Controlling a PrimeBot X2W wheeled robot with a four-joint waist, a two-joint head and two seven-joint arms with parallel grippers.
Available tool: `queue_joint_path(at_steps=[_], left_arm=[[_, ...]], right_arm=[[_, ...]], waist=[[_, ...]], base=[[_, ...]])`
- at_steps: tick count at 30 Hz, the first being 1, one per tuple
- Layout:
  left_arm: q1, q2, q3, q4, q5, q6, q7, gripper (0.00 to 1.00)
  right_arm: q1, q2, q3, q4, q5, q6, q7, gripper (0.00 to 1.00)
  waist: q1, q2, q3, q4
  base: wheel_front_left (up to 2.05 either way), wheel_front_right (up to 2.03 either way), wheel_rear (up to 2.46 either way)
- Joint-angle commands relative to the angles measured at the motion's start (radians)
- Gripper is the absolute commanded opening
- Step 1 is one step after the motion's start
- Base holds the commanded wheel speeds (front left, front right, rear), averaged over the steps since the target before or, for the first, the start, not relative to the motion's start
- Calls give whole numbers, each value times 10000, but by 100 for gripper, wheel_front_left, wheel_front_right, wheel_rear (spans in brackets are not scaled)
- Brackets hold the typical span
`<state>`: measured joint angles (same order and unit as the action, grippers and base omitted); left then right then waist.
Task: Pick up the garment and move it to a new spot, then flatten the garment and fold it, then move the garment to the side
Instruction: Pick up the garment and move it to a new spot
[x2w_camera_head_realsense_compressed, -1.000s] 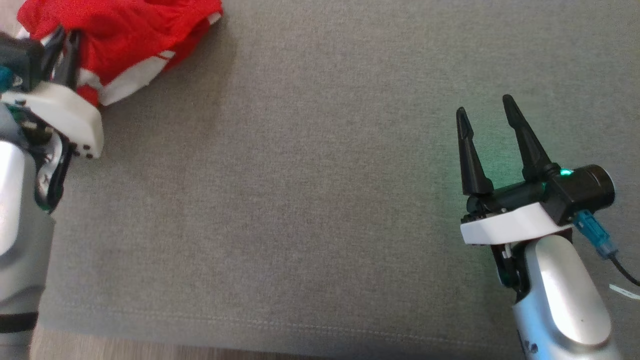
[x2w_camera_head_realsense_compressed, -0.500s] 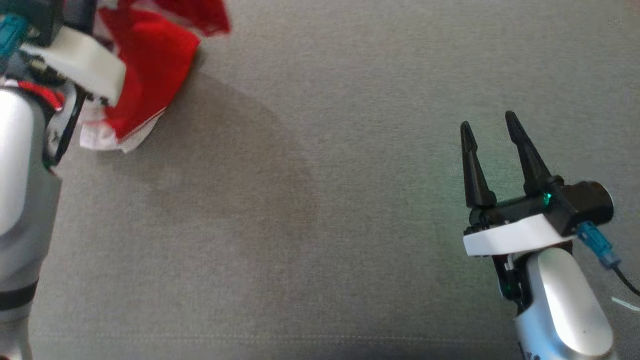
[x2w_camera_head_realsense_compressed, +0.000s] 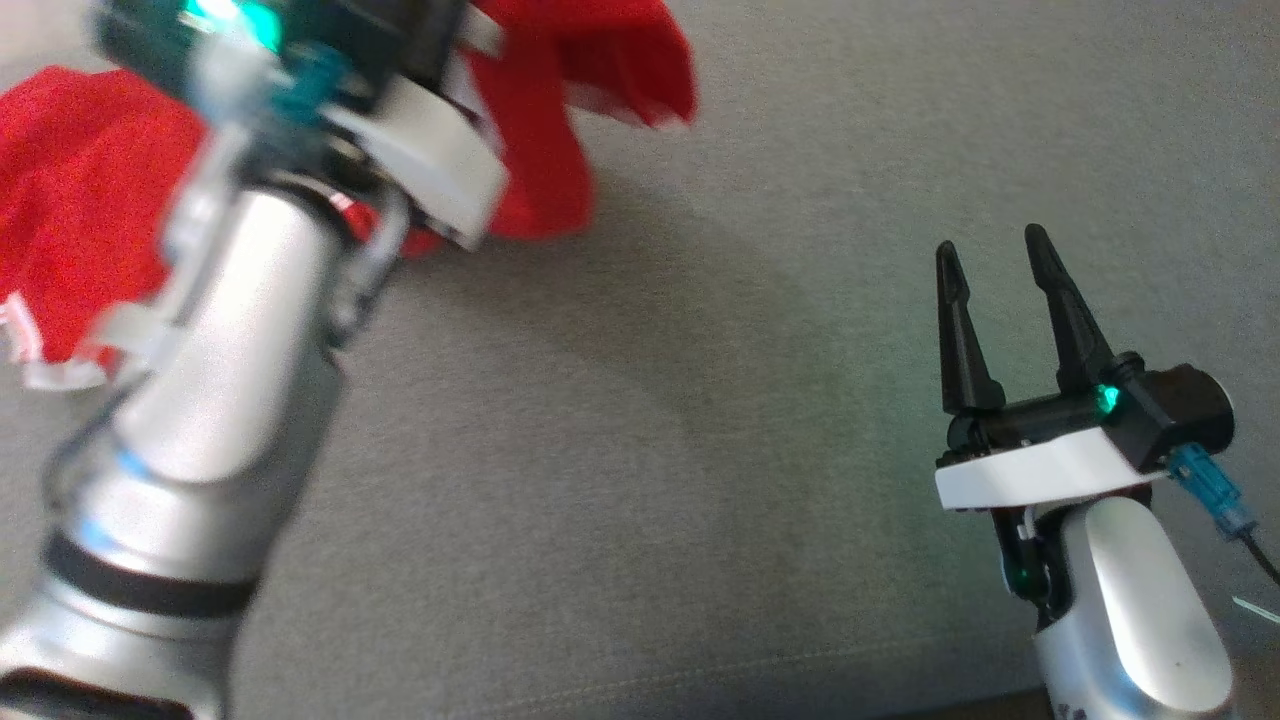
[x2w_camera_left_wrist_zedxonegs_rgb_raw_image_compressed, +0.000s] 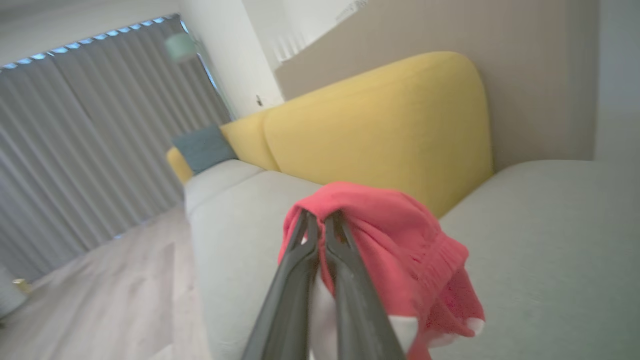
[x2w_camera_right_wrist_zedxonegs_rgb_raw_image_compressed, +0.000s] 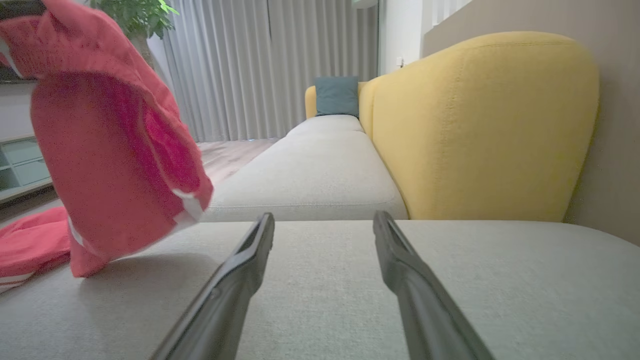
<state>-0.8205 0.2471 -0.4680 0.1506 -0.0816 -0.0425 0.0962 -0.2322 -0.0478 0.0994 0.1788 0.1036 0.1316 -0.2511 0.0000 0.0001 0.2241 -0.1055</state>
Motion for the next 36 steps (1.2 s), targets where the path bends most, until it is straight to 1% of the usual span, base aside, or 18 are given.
queue_joint_path(at_steps=[1, 4, 5, 7, 10, 15, 18, 20, 21, 22, 23, 24, 29, 33, 36], left_arm=[[-47, -90, 53, 42, -58, 119, -50, 0], [331, -728, -469, 818, -122, 152, -377, 0], [331, -728, -469, 818, -122, 152, -377, 0], [592, -1137, -780, 1432, -181, 178, -634, 0], [860, -1519, -1183, 2299, -251, 199, -1056, 0], [1129, -1880, -1852, 3318, -518, 246, -1787, 0], [1223, -1948, -2392, 3684, -753, 165, -2159, 0], [1227, -1960, -2671, 3745, -1041, 218, -2387, 1], [1216, -1962, -2809, 3721, -1236, 270, -2479, 17], [1199, -1963, -2929, 3684, -1446, 333, -2566, 45], [1181, -1964, -3048, 3660, -1634, 395, -2632, 80], [1157, -1965, -3178, 3661, -1786, 447, -2665, 100], [1099, -1966, -3454, 3687, -2338, 686, -3019, 100], [1193, -1935, -3274, 3690, -2480, 896, -3353, 100], [1483, -1729, -3023, 3600, -2549, 1042, -3494, 100]], right_arm=[[-124, -24, 210, -345, 94, -9, -107, 100], [-189, -24, 227, -364, 195, -9, -107, 100], [-189, -24, 227, -364, 195, -9, -107, 100], [-224, -24, 237, -372, 259, -9, -107, 100], [-262, -24, 270, -387, 355, -9, -107, 100], [-285, -24, 302, -374, 481, -9, -107, 100], [-287, -24, 314, -355, 523, -9, -107, 100], [-291, -24, 315, -329, 530, -9, -107, 100], [-288, -24, 293, -313, 525, -9, -107, 100], [-280, -24, 257, -297, 516, -9, -107, 100], [-269, -24, 221, -281, 504, -9, -107, 100], [-260, -24, 204, -268, 495, -9, -107, 100], [-216, -24, 132, -222, 420, -9, -107, 100], [-139, -24, 13, -189, 275, -9, -107, 100], [-6, -24, -70, -119, 143, -9, -107, 100]], waist=[[0, -1, 243, -436], [0, -1, 468, -837], [0, -1, 468, -837], [0, -1, 601, -1083], [0, -1, 806, -1428], [0, -1, 1042, -1773], [0, -1, 1076, -1837], [0, -1, 1056, -1853], [0, -1, 1034, -1839], [0, -1, 1006, -1805], [0, -1, 970, -1758], [0, -1, 939, -1705], [0, -1, 721, -1358], [0, -1, 420, -1006], [0, -1, 49, -720]], base=[[0, 0, 0], [0, 0, 0], [0, 0, 0], [0, 0, 0], [0, 0, 0], [0, 0, 0], [0, 0, 0], [0, 0, 0], [0, 0, 0], [0, 0, 0], [0, 0, 0], [0, 0, 0], [0, 0, 0], [0, 0, 0], [0, 0, 0]])
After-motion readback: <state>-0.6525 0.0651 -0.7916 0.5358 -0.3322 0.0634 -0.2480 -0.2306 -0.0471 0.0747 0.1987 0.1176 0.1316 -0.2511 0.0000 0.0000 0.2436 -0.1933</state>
